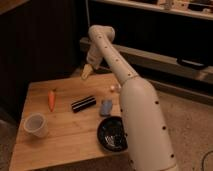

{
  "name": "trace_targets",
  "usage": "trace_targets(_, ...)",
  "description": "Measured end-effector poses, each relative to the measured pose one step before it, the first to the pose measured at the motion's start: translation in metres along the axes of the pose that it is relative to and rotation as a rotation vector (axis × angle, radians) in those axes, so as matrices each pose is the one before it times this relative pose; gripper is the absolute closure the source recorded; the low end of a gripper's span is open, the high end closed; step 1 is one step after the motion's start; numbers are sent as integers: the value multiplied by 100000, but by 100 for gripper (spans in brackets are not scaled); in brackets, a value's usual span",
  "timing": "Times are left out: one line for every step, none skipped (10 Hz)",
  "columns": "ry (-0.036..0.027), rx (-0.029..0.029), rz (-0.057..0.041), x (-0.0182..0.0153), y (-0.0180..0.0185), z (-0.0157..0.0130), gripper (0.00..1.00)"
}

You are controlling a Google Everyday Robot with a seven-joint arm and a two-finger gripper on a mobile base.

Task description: Place the pepper in the ceramic cup

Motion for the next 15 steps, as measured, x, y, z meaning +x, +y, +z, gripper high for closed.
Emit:
trace_targets(7668,3311,-29,803,-47,-331,20)
trace_targets(2062,708,243,77,117,-144,20)
trace_targets(206,84,-198,141,-88,25,20)
trace_targets(-92,412,-419,237,-244,281,20)
trace_targets(139,-187,176,-83,101,-148,20)
trace_targets(48,-142,21,-94,63,20,20)
trace_targets(-161,-238,186,77,-99,-86,20)
trace_targets(-1593,-913,6344,712,-855,0,20)
trace_targets(1831,-139,2508,797,-1247,-17,20)
trace_targets(3462,-1361,2704,274,-787,-526,20)
trace_targets(4861,-1233,3297,42,-1247,-488,20)
trace_targets(2905,39,1653,170,-967,320,20)
trace_targets(1696,457,1527,-173,-368,370,20)
trace_targets(296,351,760,-119,-280,585,20)
trace_targets(-478,654,-811,485,-1042,1133,20)
